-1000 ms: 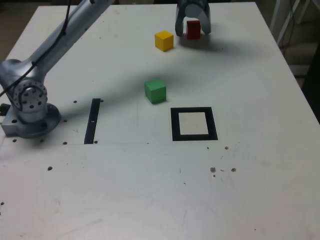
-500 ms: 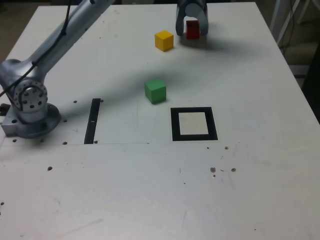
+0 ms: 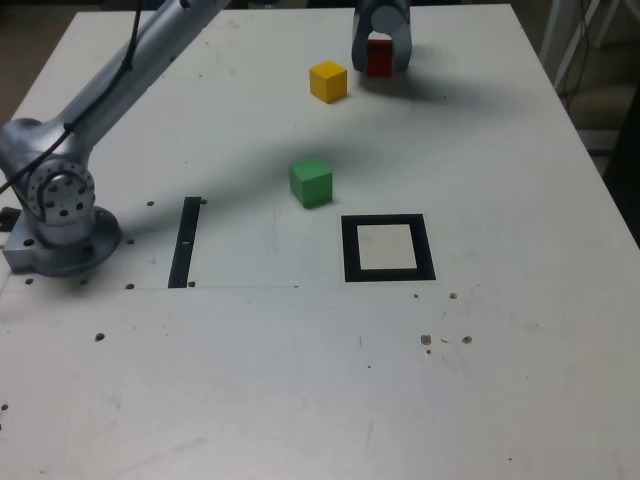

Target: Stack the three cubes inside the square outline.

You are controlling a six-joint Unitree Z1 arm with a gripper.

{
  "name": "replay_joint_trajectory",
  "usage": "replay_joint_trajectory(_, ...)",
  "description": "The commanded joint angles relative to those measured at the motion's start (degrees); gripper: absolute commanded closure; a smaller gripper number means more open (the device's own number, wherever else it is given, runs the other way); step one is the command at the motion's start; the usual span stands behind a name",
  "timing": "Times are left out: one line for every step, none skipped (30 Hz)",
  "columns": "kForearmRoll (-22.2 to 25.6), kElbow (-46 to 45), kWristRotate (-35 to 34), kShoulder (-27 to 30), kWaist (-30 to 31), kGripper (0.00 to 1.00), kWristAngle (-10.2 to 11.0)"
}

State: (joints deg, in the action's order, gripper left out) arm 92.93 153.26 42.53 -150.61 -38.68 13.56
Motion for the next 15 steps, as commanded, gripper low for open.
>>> replay_joint_trajectory(0.53,0.56,0.01,0.08,-0.01,0.73,-0.06)
replay_joint_trajectory(0.56,0.56,0.0,0.25,0.05,0.74,-0.07)
replay_joint_trajectory(0.6,0.54,0.0,0.5,0.14,0.74,-0.09)
replay_joint_trajectory(0.64,0.47,0.0,0.85,0.26,0.74,-0.12)
replay_joint_trajectory(0.67,0.31,0.0,1.33,0.42,0.74,-0.14)
replay_joint_trajectory(0.7,0.03,0.0,1.95,0.6,0.74,-0.17)
replay_joint_trajectory(0.72,-0.4,-0.03,2.72,0.82,0.74,-0.18)
replay_joint_trajectory(0.75,-1.01,-0.09,3.66,1.09,0.74,-0.19)
replay_joint_trajectory(0.76,-1.8,-0.19,4.77,1.42,0.74,-0.21)
replay_joint_trajectory(0.76,-2.81,-0.37,6.03,1.84,0.74,-0.21)
replay_joint_trajectory(0.76,-4.02,-0.64,7.44,2.37,0.74,-0.21)
replay_joint_trajectory(0.75,-5.43,-1.01,8.99,3.01,0.74,-0.19)
replay_joint_trajectory(0.72,-7.61,-1.7,11.23,4.08,0.74,-0.11)
replay_joint_trajectory(0.69,-9.52,-2.37,13.01,5.0,0.74,-0.02)
replay_joint_trajectory(0.64,-11.64,-3.2,14.83,6.0,0.74,0.07)
